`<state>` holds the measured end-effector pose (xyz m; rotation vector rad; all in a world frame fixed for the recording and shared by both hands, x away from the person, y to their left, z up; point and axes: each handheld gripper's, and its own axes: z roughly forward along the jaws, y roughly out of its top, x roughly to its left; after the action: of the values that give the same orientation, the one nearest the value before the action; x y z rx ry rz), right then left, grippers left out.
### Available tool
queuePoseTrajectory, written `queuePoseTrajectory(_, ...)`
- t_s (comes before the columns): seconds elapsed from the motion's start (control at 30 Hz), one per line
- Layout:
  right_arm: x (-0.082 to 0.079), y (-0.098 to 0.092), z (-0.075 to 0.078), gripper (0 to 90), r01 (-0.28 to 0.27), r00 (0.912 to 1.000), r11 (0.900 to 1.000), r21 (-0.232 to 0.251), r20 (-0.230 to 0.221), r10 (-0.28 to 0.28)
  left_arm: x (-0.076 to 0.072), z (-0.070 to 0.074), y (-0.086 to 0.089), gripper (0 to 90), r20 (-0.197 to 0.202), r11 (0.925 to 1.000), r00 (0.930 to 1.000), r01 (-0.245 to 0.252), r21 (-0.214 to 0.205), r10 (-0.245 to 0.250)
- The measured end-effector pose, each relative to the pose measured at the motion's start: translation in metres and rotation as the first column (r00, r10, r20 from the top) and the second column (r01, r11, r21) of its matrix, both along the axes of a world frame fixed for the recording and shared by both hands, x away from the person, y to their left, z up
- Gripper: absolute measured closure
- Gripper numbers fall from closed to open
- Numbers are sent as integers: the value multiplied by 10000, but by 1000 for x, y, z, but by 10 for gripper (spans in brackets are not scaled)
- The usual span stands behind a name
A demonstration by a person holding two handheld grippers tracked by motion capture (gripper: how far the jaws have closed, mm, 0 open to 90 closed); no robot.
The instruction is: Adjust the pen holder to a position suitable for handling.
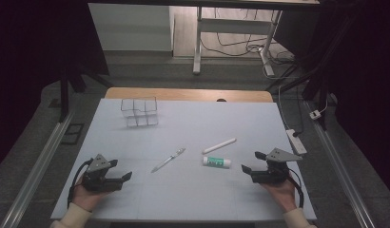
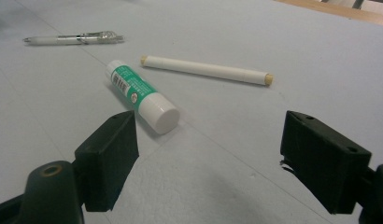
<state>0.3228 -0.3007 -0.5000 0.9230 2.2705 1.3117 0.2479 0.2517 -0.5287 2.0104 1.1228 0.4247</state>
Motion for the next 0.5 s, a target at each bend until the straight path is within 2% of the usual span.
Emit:
queuePoseTrajectory(0.23, -2, 4, 3, 187, 7, 10000, 9999, -158, 37, -6, 0, 0, 0, 223, -29, 10000, 10000, 8, 70, -8)
queuePoseTrajectory(0.47, -5, 10, 3, 189, 32, 10000, 9999, -111, -42, -32, 1, -1, 0, 225, -60, 9999, 10000, -29, 107, 30)
queuePoseTrajectory(0.5, -6, 11, 3, 189, 75, 10000, 9997, -229, 1, -75, 2, -1, 0, 225, -63, 9999, 10000, -39, 112, 40)
